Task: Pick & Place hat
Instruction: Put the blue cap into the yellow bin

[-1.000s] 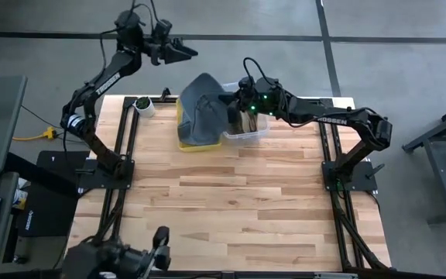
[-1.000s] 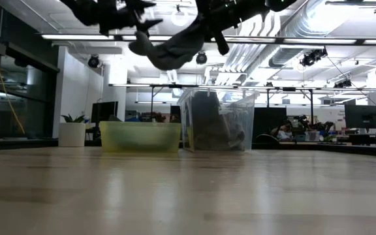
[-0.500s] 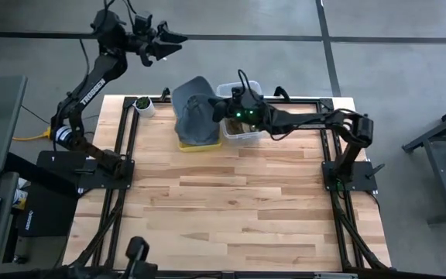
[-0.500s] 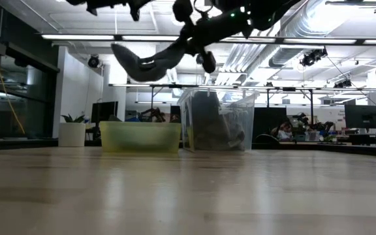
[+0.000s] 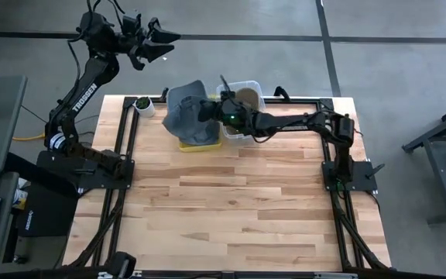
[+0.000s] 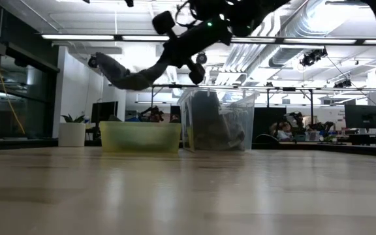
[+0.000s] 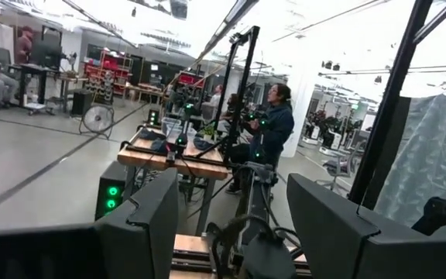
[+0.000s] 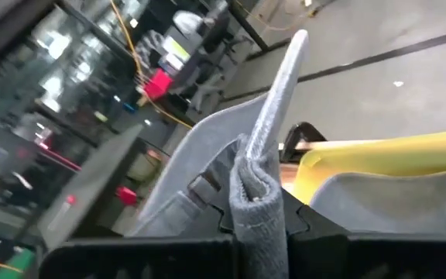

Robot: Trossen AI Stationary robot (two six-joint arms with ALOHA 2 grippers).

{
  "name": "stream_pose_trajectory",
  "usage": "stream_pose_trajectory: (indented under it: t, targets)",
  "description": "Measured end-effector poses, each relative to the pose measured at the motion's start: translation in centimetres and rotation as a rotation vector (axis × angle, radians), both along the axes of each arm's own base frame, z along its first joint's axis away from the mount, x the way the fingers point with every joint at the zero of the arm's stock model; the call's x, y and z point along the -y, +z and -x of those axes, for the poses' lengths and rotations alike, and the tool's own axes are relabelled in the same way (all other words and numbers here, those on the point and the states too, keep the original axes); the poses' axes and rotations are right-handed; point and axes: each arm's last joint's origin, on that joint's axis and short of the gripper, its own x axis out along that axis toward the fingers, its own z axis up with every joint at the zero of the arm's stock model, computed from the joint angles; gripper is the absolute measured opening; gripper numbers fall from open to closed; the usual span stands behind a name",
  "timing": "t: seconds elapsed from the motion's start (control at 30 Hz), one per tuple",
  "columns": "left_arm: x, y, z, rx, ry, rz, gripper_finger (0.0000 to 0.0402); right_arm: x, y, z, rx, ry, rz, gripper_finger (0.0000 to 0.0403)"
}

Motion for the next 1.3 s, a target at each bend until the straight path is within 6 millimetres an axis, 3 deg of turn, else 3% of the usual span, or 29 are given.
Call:
stream_pose_trajectory:
  t: [0.27, 1.0, 1.3]
  targets:
    - [-0.2, -0.5, -0.1, -0.03, 0.004, 0.049, 0.0201, 0.3, 0.8, -1.5, -0.152, -0.04, 0.011, 0.0005]
    - [-0.3, -0.5, -0.1, -0.021, 0.032, 0.05, 0.0201, 1.0, -0.8, -1.3, -0.235, -0.035, -0.079, 0.0006]
    - [-0.3, -0.5, -0.1, -0.02, 0.035, 0.048, 0.0201, 1.6, -0.7, -1.2, -0.227, 0.005, -0.092, 0.0049]
